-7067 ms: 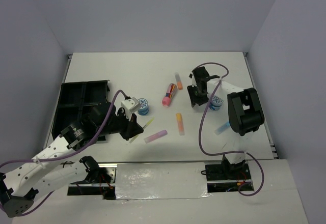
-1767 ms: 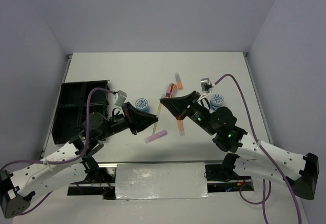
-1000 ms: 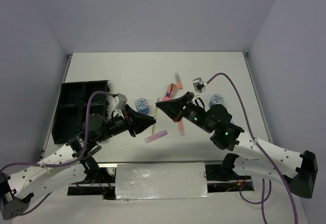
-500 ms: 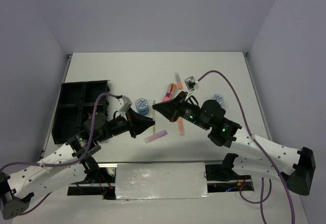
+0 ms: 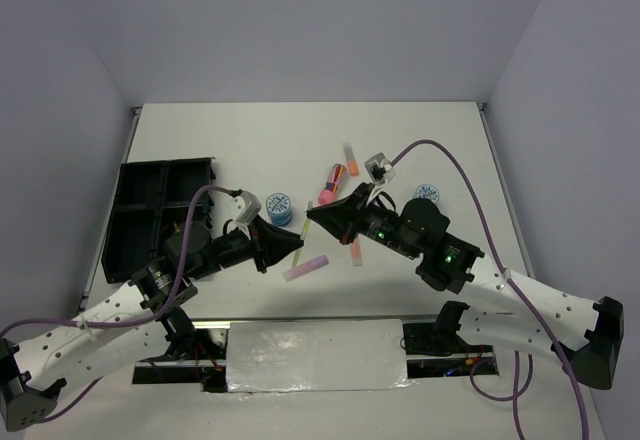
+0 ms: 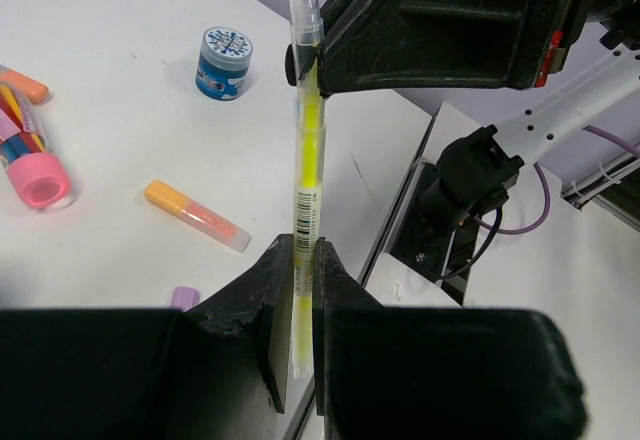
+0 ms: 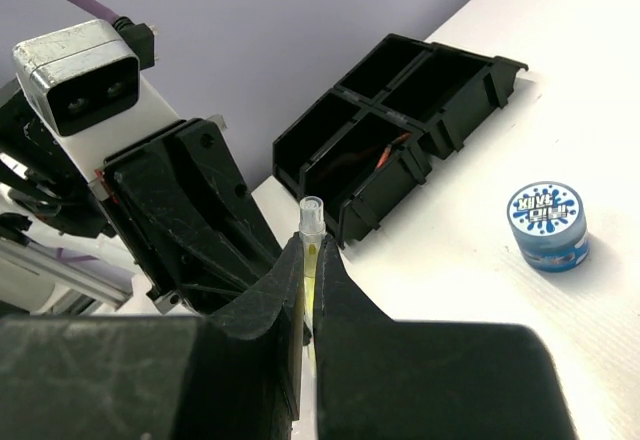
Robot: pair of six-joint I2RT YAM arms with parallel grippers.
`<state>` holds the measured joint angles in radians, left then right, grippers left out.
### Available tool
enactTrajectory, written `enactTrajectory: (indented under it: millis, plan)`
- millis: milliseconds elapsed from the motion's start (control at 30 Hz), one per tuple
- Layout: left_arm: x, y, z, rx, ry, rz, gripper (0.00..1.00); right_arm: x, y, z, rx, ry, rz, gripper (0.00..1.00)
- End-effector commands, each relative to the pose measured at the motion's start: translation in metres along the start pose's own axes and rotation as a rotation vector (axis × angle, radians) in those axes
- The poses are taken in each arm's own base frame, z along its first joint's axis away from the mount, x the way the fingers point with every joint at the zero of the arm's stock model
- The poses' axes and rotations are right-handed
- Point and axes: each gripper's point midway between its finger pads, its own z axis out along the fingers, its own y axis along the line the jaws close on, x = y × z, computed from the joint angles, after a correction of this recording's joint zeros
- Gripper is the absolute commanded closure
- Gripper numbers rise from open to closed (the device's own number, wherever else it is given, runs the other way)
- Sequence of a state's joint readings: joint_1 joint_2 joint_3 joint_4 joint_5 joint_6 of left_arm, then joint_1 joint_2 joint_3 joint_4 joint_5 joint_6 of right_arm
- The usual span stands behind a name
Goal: Sort the stationery into containers
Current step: Close the pen cap on the pen.
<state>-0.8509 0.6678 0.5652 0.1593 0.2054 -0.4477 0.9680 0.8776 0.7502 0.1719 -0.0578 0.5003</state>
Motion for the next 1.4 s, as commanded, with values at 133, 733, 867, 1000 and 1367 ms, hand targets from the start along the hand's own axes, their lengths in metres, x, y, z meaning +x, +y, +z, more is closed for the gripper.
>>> enactTrajectory:
  millis: [133,733,867,1000,1367]
  plan:
    - [-0.099,-0.026,-0.015,0.059,-0.374,0.077,1.00,0.055,-0.005,-0.005,-0.030,0.132,0.116,1.00]
    - [-0.111,-0.028,-0.011,0.068,-0.422,0.038,1.00,0.055,-0.014,-0.001,-0.010,0.047,0.119,1.00]
    - [-0.114,-0.028,-0.015,0.066,-0.446,0.030,1.00,0.061,-0.017,0.001,-0.011,0.050,0.116,1.00]
    - [-0.117,-0.029,-0.016,0.066,-0.462,0.025,1.00,0.069,-0.020,0.003,0.000,0.055,0.121,1.00]
    - [-0.120,-0.023,-0.010,0.028,-0.443,0.028,1.00,0.082,-0.025,0.010,0.049,0.128,0.005,1.00]
